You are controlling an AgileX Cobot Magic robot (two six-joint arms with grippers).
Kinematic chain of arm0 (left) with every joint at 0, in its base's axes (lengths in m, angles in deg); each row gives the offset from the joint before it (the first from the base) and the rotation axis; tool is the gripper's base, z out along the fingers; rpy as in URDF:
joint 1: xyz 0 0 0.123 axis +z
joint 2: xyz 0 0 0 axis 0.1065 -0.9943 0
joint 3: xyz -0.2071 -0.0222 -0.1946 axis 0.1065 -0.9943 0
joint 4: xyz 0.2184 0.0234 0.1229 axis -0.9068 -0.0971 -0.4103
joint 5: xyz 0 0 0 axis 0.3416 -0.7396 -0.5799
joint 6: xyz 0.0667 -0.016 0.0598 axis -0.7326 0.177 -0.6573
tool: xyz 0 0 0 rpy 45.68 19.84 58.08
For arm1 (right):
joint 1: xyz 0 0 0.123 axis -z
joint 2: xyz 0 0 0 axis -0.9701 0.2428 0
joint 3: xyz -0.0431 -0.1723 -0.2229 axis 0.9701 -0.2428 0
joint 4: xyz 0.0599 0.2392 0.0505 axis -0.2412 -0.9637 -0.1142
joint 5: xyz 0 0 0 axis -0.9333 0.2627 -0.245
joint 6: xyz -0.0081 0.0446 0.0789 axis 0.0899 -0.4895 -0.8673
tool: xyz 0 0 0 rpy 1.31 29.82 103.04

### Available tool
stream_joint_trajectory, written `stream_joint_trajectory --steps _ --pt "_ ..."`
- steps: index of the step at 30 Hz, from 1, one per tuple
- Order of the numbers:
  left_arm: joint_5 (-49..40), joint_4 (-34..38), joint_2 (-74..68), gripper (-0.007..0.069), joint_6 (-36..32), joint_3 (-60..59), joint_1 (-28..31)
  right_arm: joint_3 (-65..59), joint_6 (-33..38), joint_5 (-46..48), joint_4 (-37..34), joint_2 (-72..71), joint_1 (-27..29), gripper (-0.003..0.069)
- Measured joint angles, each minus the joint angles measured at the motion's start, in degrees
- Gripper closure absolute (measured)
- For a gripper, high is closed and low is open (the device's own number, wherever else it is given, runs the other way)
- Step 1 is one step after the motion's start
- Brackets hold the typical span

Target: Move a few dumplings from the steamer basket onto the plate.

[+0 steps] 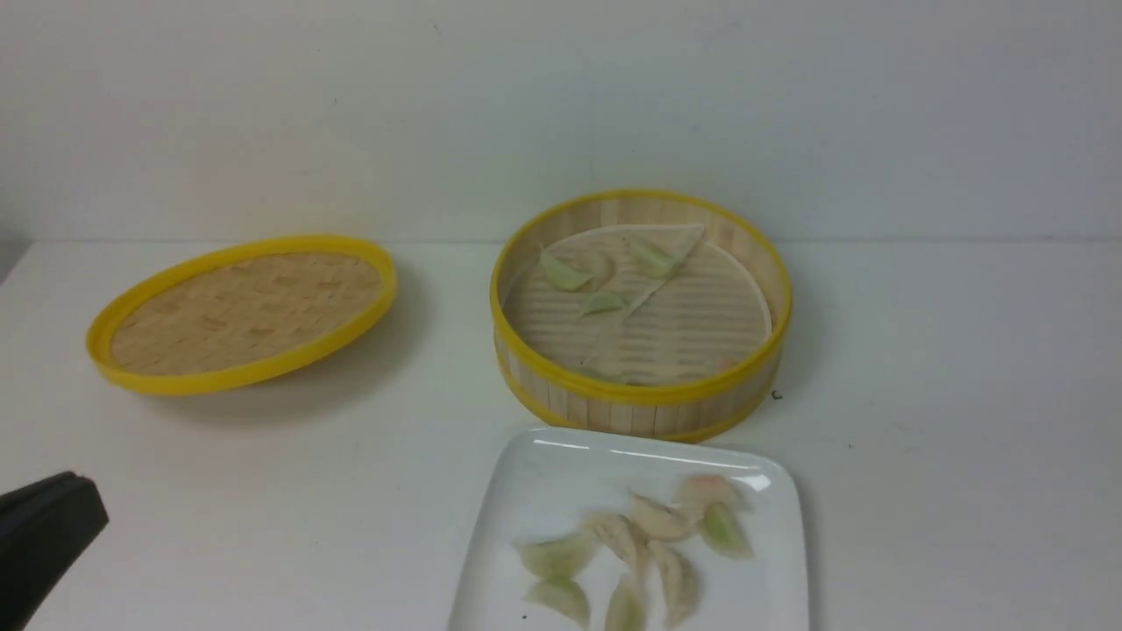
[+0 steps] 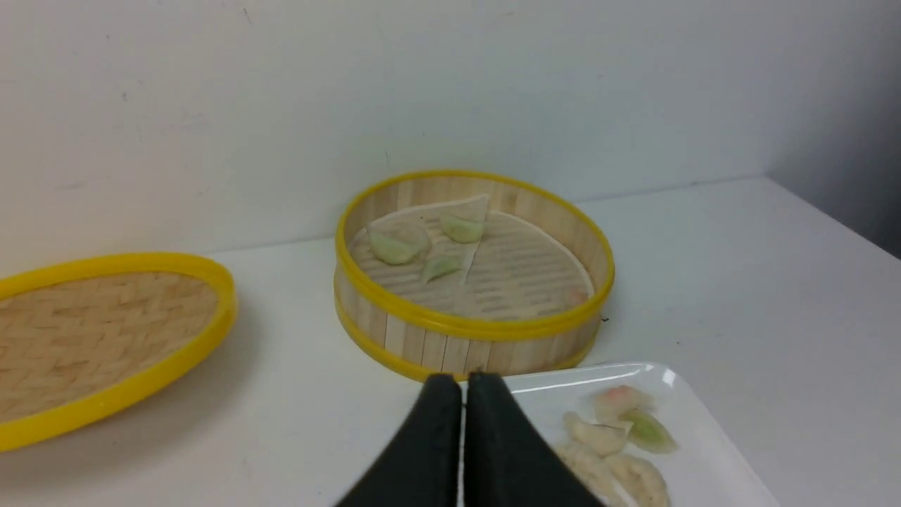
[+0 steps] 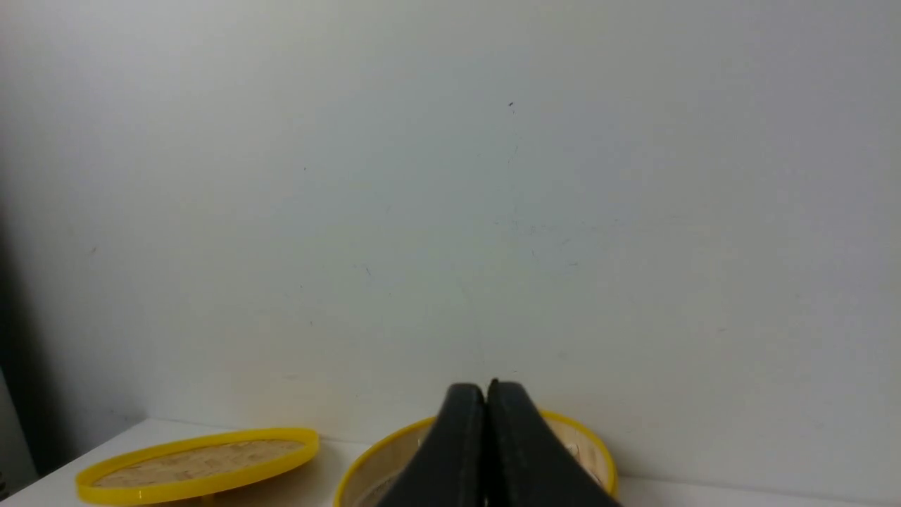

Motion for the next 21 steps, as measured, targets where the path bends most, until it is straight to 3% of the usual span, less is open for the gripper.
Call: stream_joint_trajectory --steps 8,14,17,21 --pt "-0.8 -0.9 0.9 0.0631 -1.2 -0.6 0.0 0.0 0.0 0.0 0.0 0.0 0.0 0.0673" --pt "0.5 -7.7 2.2 0.0631 -1.5 -2.4 0.7 0.0 0.0 0.0 0.0 0.0 0.0 0.0673" --pt "5.1 -12.7 6.2 0.0631 -0.5 -8.6 4.5 0.0 0.0 0.0 0.0 0.0 0.0 0.0673" --pt "10.4 -14.2 10.9 0.0631 -0.3 -17.1 9.3 0.0 0.0 0.0 0.0 0.0 0.0 0.0673"
